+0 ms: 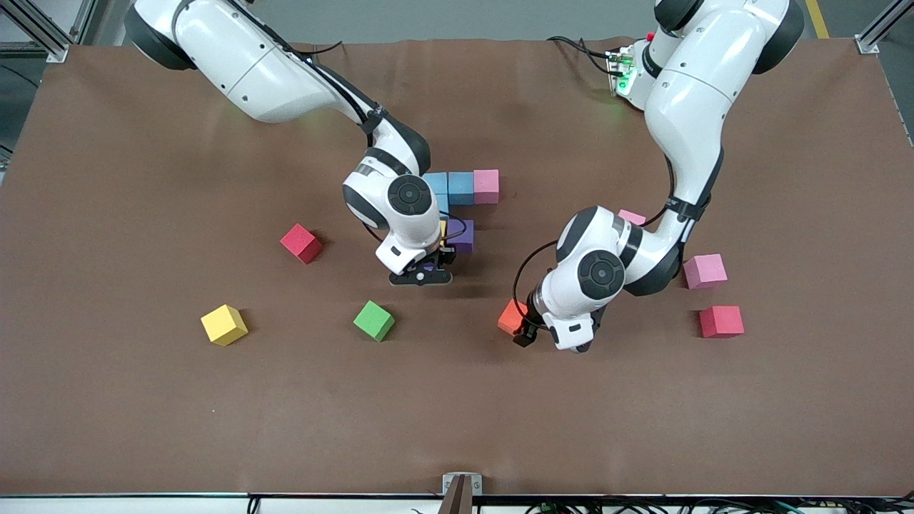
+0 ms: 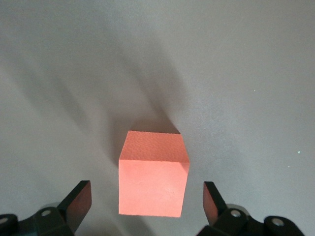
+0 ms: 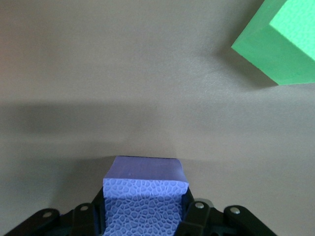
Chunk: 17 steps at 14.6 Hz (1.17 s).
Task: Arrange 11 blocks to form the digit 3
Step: 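Reach the left gripper to the orange cube and grasp it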
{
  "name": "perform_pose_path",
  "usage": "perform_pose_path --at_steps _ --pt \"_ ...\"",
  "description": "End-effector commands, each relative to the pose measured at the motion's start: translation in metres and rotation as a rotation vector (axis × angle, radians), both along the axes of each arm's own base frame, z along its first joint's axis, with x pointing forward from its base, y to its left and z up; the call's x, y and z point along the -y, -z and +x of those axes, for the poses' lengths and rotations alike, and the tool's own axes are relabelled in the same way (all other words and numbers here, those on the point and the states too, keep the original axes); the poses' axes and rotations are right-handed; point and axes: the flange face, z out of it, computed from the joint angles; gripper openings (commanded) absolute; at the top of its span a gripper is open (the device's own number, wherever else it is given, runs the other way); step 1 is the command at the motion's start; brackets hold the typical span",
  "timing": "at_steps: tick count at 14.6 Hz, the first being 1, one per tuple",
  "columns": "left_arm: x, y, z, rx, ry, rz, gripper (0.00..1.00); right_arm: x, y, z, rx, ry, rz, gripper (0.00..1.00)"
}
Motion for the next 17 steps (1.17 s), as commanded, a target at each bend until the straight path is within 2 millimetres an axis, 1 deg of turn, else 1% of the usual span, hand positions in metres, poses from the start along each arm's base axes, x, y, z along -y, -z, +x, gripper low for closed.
perform_pose_path --at_steps 1,5,6,7,9,10,13,14,15,16,17 --pt "0.005 0.009 0.003 0.010 0.008 -0.001 1.00 -0.002 -0.003 -0.007 0.025 0.006 -0.011 0.00" --pt "0.006 0.017 0.005 0.026 0.003 -0.012 1.00 -0.006 -0.003 -0.010 0.026 0.011 -0.008 0.00" --pt "0.008 0.025 0.003 0.025 0.003 -0.015 1.00 -0.008 -0.003 -0.012 0.026 0.008 -0.008 0.00" --pt "0.008 0.027 0.003 0.025 0.004 -0.013 1.00 -0.010 -0.003 -0.013 0.026 0.005 -0.008 0.00" --pt "0.008 0.032 0.002 0.017 0.002 -0.011 0.97 -0.009 -0.003 -0.012 0.027 0.007 -0.007 0.00" --pt "0.008 0.033 0.002 0.015 -0.001 -0.010 0.92 -0.008 -0.003 -0.011 0.030 0.008 -0.009 0.00" --pt "0.010 0.034 -0.001 0.008 -0.019 -0.008 0.55 -0.009 -0.002 -0.011 0.037 0.004 -0.004 0.00" --pt "0.011 0.032 -0.001 0.008 -0.031 -0.006 0.42 -0.010 -0.002 -0.011 0.040 0.000 -0.005 0.00" --pt "0.016 0.028 -0.003 0.004 -0.058 -0.008 0.30 -0.008 -0.001 -0.011 0.044 -0.002 -0.009 0.00" --pt "0.018 0.022 -0.004 0.006 -0.093 -0.006 0.24 -0.009 0.000 -0.011 0.046 -0.004 -0.012 0.00" --pt "0.018 0.018 -0.005 -0.002 -0.130 0.003 0.20 -0.010 0.000 -0.012 0.049 -0.006 -0.011 0.00"
